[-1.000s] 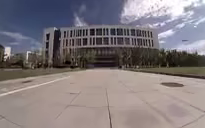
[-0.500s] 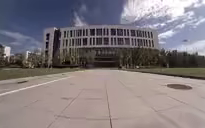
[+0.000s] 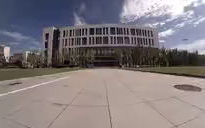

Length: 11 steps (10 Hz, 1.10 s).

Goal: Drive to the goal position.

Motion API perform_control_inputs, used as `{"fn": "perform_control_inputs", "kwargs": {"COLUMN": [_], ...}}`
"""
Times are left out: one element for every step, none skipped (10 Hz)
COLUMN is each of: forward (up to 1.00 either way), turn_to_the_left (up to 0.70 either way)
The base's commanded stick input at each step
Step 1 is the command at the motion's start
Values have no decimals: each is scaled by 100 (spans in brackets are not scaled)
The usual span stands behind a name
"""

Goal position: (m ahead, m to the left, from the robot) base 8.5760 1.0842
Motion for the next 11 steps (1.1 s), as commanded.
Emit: {"fn": "perform_control_inputs", "kwargs": {"forward": [70,70,70,70,70,70,70,70,70,70,70], "turn_to_the_left": [-1,-1,-1,-1,0,17,34,34,34,34,34]}}
